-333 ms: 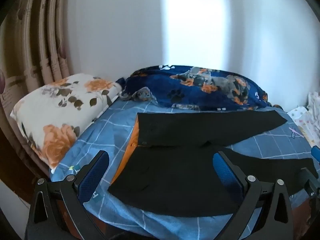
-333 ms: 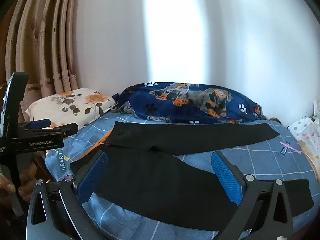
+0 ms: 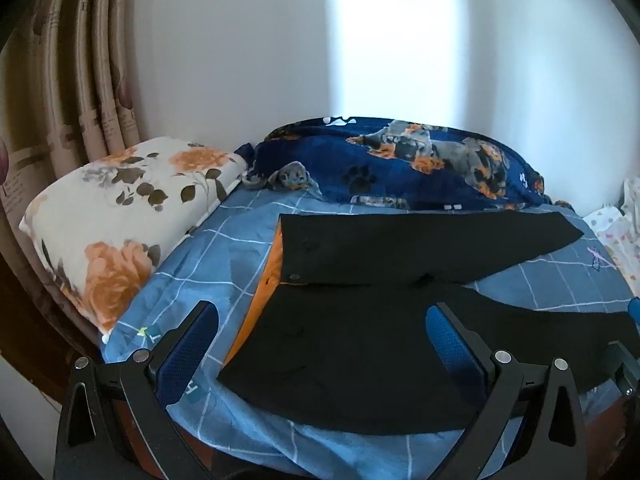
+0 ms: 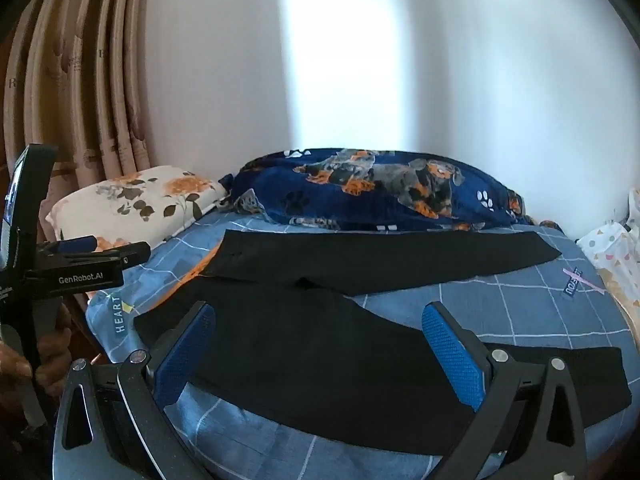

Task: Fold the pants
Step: 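Move both tools toward the black trousers spread on the bed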

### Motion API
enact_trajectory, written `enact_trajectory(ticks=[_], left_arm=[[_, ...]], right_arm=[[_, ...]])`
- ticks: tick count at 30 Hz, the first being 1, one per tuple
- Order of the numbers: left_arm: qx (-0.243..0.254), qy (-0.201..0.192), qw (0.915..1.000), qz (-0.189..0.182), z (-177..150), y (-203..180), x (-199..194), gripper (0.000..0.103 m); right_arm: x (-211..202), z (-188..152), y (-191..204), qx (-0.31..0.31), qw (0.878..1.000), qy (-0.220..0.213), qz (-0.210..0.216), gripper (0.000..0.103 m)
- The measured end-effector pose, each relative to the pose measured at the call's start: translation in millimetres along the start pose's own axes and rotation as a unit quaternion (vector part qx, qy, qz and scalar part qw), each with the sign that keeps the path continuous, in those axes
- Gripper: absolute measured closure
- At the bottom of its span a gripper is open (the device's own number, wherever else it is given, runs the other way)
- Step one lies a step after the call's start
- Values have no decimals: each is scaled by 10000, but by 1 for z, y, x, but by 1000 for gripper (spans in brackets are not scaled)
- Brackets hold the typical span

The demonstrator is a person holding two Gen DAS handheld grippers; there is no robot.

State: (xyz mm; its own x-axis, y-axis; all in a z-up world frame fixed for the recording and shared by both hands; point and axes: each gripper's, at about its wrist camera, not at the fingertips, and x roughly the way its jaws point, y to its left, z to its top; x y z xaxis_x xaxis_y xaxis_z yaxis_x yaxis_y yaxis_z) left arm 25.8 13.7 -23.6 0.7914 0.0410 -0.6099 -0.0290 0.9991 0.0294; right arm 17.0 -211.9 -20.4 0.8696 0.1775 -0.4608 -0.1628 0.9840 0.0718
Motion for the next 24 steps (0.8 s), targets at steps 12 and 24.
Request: enact_trajectory(ticks=[12, 24], left_arm=[[-54, 68, 9999, 132, 11, 24, 29, 0], [41, -39, 10000, 70, 27, 38, 62, 0]], right_arm=[[25, 3, -9, 420, 9975, 492, 299, 0], [44, 9, 0, 257, 9958, 871, 115, 0]])
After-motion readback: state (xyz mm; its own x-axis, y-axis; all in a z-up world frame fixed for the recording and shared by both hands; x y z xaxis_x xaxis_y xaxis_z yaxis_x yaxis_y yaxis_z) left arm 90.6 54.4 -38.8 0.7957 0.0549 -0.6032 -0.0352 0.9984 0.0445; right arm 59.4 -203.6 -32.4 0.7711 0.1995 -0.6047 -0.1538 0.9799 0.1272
